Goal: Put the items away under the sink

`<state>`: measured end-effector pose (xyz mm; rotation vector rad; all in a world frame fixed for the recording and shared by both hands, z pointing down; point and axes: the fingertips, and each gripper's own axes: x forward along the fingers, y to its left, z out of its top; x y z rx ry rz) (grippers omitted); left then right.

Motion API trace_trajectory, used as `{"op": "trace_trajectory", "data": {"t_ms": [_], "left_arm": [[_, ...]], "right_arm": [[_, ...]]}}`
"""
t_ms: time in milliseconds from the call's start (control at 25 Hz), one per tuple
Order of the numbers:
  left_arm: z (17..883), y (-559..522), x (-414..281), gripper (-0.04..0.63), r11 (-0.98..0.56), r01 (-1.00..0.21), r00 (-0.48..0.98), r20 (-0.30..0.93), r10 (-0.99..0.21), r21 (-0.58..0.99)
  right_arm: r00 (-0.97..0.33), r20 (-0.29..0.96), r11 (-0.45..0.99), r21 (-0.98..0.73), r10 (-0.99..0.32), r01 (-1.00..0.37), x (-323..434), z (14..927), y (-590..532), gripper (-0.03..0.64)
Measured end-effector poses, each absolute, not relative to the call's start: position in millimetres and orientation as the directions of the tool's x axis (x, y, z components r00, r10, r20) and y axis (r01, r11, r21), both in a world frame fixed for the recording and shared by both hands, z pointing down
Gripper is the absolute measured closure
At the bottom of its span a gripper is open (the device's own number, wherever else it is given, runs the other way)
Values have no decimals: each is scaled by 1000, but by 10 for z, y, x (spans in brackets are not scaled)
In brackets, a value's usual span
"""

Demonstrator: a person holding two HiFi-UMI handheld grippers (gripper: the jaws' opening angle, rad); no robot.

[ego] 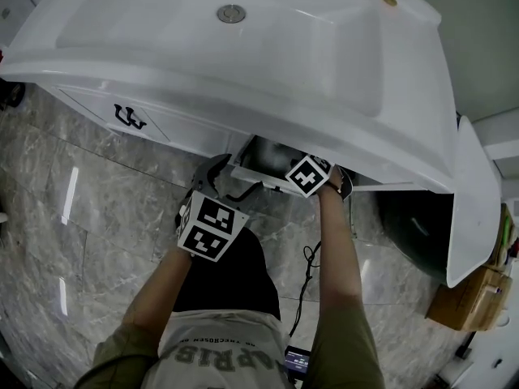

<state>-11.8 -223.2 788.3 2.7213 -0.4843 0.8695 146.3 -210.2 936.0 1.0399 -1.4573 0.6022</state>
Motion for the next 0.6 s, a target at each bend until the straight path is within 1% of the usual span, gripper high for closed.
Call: {"op": "trace_trajectory", "data": {"t_ms": [280,600], "left_arm": [[7974,-2275,-128,272,-914,-385,762,603,-235,130],[8011,-2379,-152,272,-909,-396,758,604,-245,128]], "right_arm": [[84,981,533,164,-172,-830,1459,9465,-2090,472],[126,982,584,187,-143,-790,1498,9498,-2136,472]]}}
